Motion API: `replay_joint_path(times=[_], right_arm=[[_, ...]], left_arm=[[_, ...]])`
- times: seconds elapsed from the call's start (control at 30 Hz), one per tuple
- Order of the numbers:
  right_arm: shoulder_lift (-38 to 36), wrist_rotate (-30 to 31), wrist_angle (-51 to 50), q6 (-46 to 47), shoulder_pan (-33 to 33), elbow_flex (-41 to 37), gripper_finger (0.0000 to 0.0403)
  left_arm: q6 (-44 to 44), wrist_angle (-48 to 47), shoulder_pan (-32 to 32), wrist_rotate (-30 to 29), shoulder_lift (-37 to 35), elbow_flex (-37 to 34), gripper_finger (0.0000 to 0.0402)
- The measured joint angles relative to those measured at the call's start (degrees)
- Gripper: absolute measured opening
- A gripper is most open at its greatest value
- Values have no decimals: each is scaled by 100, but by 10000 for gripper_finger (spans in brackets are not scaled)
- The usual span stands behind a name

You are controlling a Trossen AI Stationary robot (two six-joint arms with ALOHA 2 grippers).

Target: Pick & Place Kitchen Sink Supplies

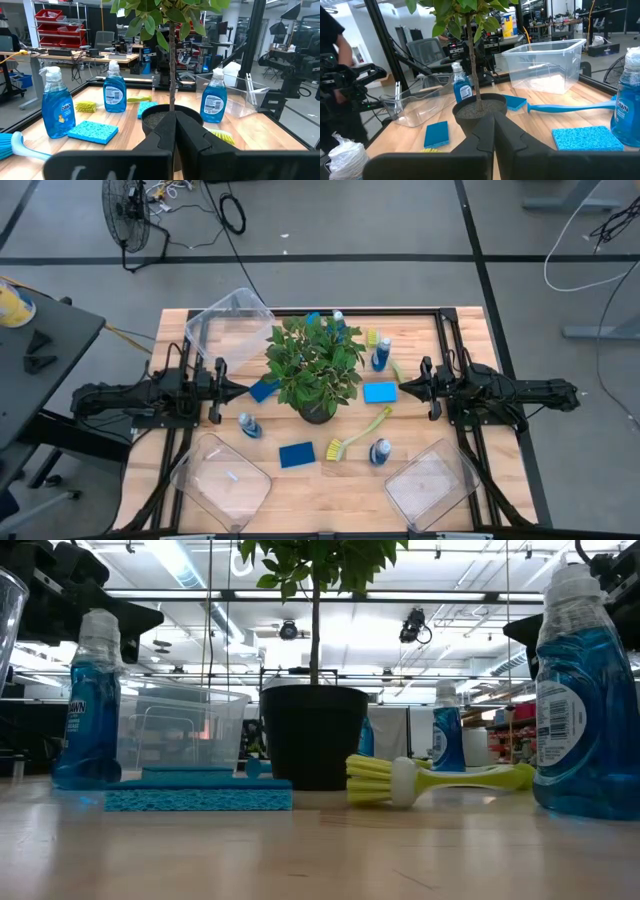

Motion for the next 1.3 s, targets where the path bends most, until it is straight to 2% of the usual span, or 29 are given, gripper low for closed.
replay_joint_path(times=[1.1, 1.3], right_arm=[[-1, 3, -1, -18, 0, 1, 9], [0, 377, 63, -1446, 0, -1, 9]], left_arm=[[-1, 1, 0, 0, 1, -1, 14], [21, 22, 0, -45, 0, -1, 14]])
